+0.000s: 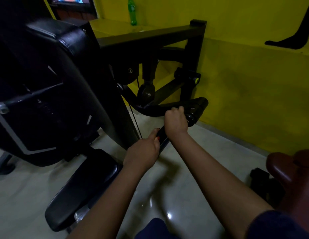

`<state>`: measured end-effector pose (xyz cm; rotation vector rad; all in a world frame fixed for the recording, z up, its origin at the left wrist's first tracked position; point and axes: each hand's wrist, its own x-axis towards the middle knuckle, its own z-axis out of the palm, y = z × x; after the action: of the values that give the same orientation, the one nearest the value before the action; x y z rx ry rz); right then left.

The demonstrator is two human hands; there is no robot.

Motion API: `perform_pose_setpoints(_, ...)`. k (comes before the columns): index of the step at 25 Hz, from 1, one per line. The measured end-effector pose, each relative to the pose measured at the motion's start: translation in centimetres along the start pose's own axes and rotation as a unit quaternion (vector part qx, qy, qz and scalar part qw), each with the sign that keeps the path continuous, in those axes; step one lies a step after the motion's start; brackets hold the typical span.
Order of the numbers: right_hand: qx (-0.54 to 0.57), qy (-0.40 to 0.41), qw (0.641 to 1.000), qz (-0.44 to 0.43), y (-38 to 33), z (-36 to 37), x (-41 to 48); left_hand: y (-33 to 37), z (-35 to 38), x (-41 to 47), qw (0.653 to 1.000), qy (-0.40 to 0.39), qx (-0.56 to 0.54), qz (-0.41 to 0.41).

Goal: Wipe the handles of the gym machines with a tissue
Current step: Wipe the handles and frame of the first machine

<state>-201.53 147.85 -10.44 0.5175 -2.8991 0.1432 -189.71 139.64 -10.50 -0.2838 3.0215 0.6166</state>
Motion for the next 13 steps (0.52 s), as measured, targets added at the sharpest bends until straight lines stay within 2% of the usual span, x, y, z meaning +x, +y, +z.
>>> perform_pose_setpoints(3, -0.009, -0.018, 0.996, -0.082, 0.6, 0.2, -1.4, -0.3, 0.2, 0.3, 1.0, -0.014, -0.013, -0.003)
perform_pose_setpoints(6, 0.043, 0.014, 0.999, -0.025, 2.1, 1.3, -0.1, -0.3, 0.4, 0.8, 0.999, -0.009, -0.051, -0.008)
perform_pose_setpoints(8, 0.072, 0.095, 0.993, 0.012, 2.5, 2.9, -0.6, -0.1, 0.5, 1.4, 0.997, 0.009, -0.079, -0.007)
perform_pose_setpoints(10, 0.227, 0.204, 0.95, 0.057, 1.8, 4.3, -2.9, 0.0, 0.6, 1.8, 0.996, 0.026, -0.086, 0.0)
perform_pose_setpoints(13, 0.451, 0.244, 0.839, 0.18, -0.7, 4.3, -7.2, 0.2, 0.9, 2.0, 0.997, 0.03, -0.077, 0.001)
